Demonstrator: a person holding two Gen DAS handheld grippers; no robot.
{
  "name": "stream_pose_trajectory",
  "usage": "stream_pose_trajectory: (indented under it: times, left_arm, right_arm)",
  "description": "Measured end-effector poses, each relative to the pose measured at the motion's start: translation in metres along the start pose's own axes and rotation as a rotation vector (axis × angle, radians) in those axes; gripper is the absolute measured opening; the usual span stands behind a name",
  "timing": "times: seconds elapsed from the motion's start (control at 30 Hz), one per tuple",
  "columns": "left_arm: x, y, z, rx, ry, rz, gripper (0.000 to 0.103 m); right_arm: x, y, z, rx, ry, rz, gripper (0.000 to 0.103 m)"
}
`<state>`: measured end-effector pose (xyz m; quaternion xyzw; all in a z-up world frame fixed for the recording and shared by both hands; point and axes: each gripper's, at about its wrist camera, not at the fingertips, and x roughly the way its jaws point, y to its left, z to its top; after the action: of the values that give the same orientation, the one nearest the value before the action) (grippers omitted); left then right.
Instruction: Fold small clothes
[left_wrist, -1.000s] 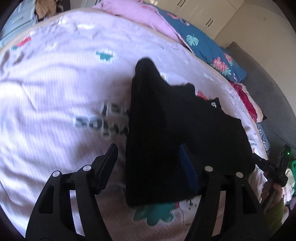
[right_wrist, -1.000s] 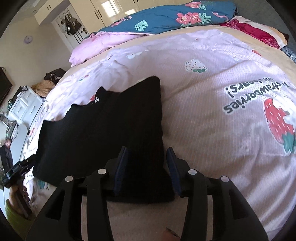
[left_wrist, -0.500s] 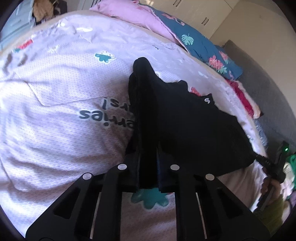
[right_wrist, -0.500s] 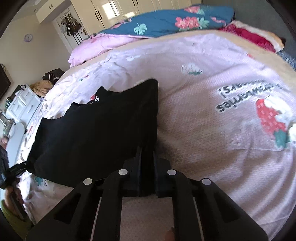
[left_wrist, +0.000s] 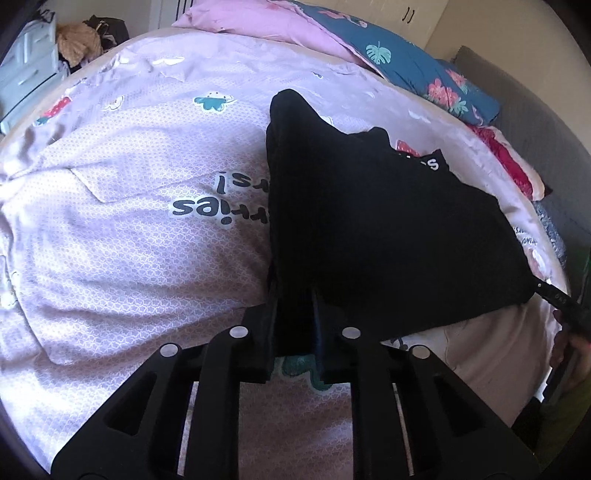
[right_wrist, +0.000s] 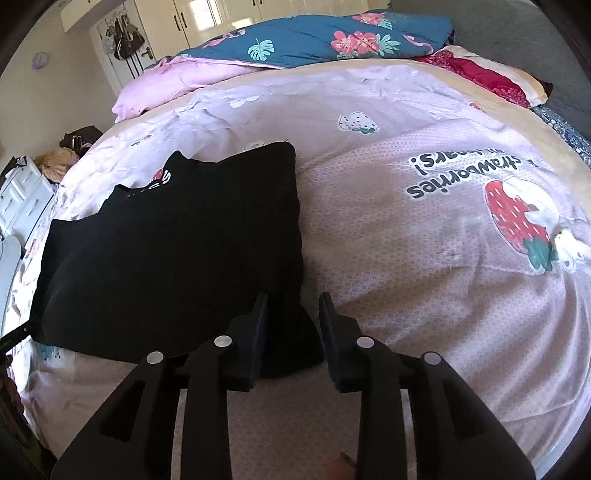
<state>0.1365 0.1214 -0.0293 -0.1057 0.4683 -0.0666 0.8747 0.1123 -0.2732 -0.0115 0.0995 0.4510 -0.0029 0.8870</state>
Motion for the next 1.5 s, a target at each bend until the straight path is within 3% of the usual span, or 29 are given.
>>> stream_pose_trajectory:
  times: [0.47,0.53,0.9,1.13,1.2,1.5]
  left_arm:
    - [-0.006,-0.006,-0.011,0.010,0.012,0.047,0.023]
    - [-0.008,-0.008,-0.012,0.014,0.013,0.051,0.025]
    - [-0.014,-0.021,-0.020,0.026,0.011,0.058,0.060]
    - [-0.025,-0.031,-0.019,0.037,-0.011,0.067,0.080]
    - [-0.026,-0.034,-0.019,0.043,-0.012,0.078,0.094]
    - [-0.031,-0.050,-0.025,0.068,-0.005,0.098,0.094]
  right_arm:
    - [-0.013,-0.003,-0.013,0.022,-0.019,-0.021,0.061]
    - [-0.016,-0.003,-0.014,0.025,-0.026,-0.017,0.069]
    - [-0.030,-0.005,-0.020,0.043,-0.051,0.002,0.094]
    - [-0.036,-0.002,-0.024,0.026,-0.061,-0.008,0.097]
    - [-0.037,-0.002,-0.025,0.024,-0.062,-0.011,0.098]
    - [-0.045,-0.004,-0.030,0.022,-0.079,-0.019,0.099]
